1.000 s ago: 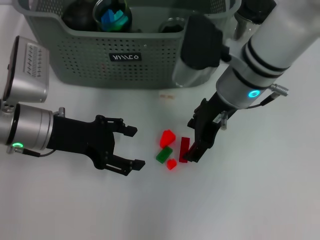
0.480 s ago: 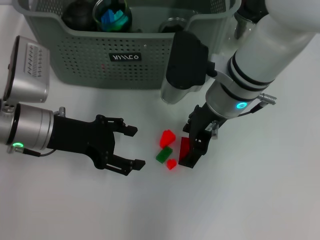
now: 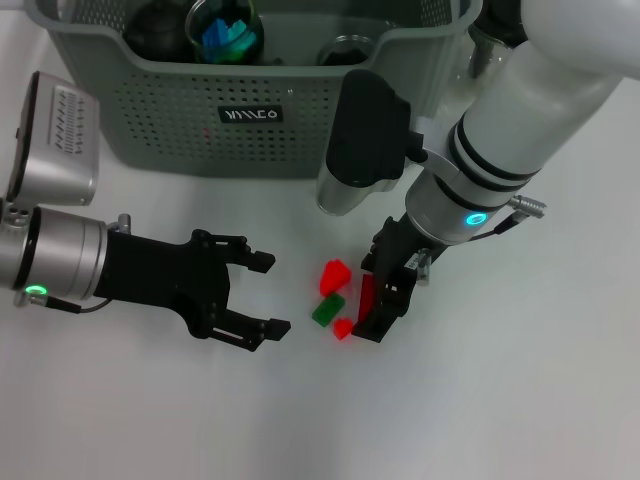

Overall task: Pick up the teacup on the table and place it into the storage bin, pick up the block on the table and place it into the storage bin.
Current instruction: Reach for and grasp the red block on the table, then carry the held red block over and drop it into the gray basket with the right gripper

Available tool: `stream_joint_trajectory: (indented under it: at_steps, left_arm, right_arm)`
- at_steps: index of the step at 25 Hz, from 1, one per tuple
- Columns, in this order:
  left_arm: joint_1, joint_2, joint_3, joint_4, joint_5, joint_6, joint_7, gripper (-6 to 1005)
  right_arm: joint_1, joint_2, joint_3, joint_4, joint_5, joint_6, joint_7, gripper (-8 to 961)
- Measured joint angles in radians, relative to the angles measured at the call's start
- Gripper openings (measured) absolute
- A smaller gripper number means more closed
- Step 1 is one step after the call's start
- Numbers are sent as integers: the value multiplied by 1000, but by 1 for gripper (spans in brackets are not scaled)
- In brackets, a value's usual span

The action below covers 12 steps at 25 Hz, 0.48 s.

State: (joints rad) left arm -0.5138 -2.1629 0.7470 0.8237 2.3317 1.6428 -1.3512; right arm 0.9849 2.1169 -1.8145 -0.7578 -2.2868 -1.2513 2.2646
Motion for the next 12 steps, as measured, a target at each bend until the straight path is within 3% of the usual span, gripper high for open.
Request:
stream_joint_trajectory:
  at_steps: [6, 12]
  left_arm:
    - [1, 0, 0, 0, 0, 0, 1, 887]
    - [3, 0, -3, 0, 0, 0, 1, 887]
  right_arm:
    - [0, 0, -4, 7, 0, 12, 23, 941]
    - [-8, -11, -4, -31, -10, -5, 34, 767]
